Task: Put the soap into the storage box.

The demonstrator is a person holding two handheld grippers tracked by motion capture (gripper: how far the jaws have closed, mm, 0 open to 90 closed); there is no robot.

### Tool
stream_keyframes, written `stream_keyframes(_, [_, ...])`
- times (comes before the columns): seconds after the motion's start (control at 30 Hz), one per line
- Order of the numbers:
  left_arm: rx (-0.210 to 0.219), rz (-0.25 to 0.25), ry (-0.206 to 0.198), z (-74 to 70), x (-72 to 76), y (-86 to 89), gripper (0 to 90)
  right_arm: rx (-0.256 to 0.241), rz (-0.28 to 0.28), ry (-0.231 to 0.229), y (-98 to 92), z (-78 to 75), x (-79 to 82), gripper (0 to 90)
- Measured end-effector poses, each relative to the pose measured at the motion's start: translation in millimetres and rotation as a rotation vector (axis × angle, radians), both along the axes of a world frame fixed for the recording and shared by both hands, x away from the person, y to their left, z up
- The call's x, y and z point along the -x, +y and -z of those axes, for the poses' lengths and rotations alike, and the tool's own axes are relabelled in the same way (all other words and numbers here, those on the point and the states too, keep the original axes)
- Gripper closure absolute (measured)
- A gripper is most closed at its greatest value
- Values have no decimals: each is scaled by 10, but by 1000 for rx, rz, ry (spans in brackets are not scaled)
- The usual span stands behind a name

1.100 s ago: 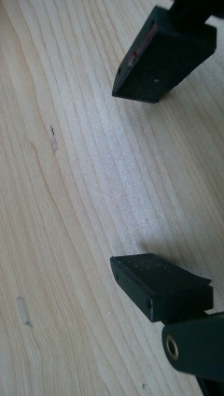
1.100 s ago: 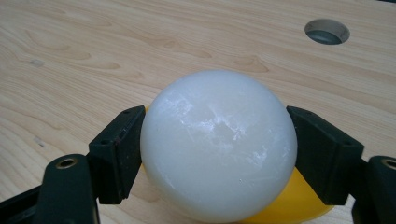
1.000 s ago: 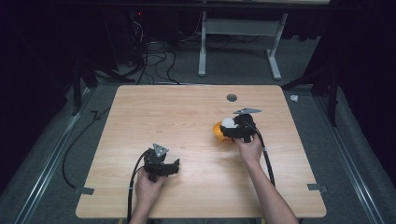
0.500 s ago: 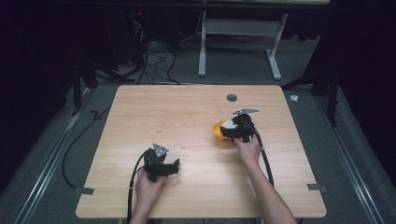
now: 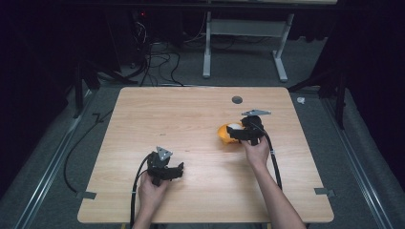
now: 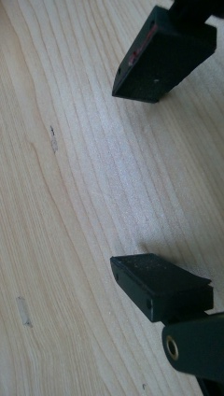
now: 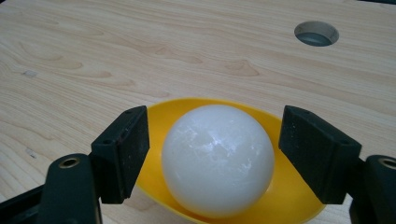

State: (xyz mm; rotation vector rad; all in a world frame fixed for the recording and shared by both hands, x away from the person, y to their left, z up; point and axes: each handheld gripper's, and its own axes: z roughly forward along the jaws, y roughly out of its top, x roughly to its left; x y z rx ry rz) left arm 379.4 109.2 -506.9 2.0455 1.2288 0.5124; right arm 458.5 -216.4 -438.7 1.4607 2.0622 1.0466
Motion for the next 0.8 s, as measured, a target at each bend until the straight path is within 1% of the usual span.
stream_keyframes(0.17, [0, 0, 0, 0, 0, 0, 161, 6, -13, 3, 4, -18, 37, 251])
stream_keyframes(0.33, [0, 1, 1, -1, -1, 0, 161, 29, -17, -17, -9, -50, 71, 251])
stream_keyframes(0.43, [0, 0, 0, 0, -1, -1, 161, 39, -20, -17, -24, -60, 91, 251])
stream_keyframes(0.8, [1, 0, 1, 0, -1, -1, 161, 18, -15, -34, -133, -67, 196, 253])
